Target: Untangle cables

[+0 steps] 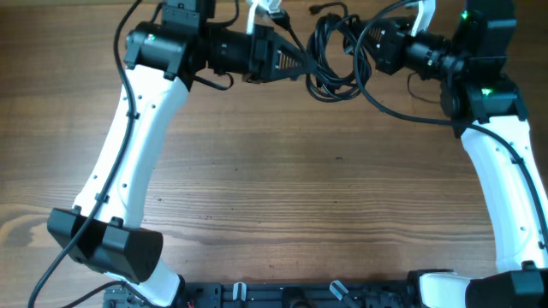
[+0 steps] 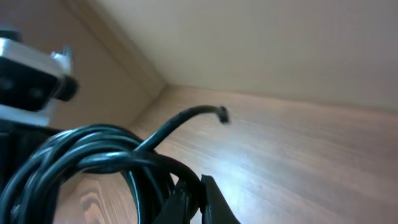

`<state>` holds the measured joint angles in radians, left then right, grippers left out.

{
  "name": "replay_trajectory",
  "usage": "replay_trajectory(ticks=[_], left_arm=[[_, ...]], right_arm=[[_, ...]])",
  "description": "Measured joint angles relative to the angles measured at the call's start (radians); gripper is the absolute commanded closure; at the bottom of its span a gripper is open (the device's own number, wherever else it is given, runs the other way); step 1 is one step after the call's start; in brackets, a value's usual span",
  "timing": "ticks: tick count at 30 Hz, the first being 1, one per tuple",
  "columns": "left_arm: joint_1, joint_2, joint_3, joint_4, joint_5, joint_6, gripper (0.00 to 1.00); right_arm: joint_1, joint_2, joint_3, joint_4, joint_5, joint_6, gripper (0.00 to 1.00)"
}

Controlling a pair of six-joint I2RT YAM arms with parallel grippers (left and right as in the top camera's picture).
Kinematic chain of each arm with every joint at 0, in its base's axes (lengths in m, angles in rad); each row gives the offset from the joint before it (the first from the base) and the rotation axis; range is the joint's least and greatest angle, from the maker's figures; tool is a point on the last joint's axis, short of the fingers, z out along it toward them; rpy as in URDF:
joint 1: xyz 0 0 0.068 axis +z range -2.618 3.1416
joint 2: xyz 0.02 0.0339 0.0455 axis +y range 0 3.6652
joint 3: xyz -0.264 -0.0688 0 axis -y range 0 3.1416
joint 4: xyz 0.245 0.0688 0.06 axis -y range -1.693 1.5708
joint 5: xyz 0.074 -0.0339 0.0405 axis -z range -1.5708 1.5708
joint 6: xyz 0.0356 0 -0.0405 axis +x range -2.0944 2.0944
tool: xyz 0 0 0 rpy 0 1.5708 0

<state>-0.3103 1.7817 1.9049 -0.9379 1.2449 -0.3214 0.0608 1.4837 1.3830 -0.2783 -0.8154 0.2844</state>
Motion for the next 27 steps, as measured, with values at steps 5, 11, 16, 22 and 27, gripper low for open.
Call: replay_trajectory(ticks=[5, 11, 16, 22, 27], left_arm=[[-0.020, 0.002, 0.000, 0.005, -0.201, -0.007, 0.96], [0.005, 0.000, 0.000, 0.007, -0.211, -0.059, 0.96], [0.033, 0.000, 0.000, 0.003, -0.236, -0.082, 0.96], [-0.025, 0.000, 0.000, -0.110, -0.511, -0.081, 0.93], [-0.084, 0.000, 0.000, -0.129, -0.685, -0.081, 0.85]], right_arm=[[0.050, -0.004, 0.014, -0.436, 0.389, 0.137, 0.96], [0.032, 0.001, 0.009, -0.625, 0.824, 0.214, 0.95], [0.031, 0.001, 0.009, -0.643, 0.783, 0.185, 0.96], [0.004, 0.001, 0.009, -0.677, 0.670, 0.160, 0.75], [-0.154, 0.001, 0.009, -0.742, 0.659, 0.156, 0.48]])
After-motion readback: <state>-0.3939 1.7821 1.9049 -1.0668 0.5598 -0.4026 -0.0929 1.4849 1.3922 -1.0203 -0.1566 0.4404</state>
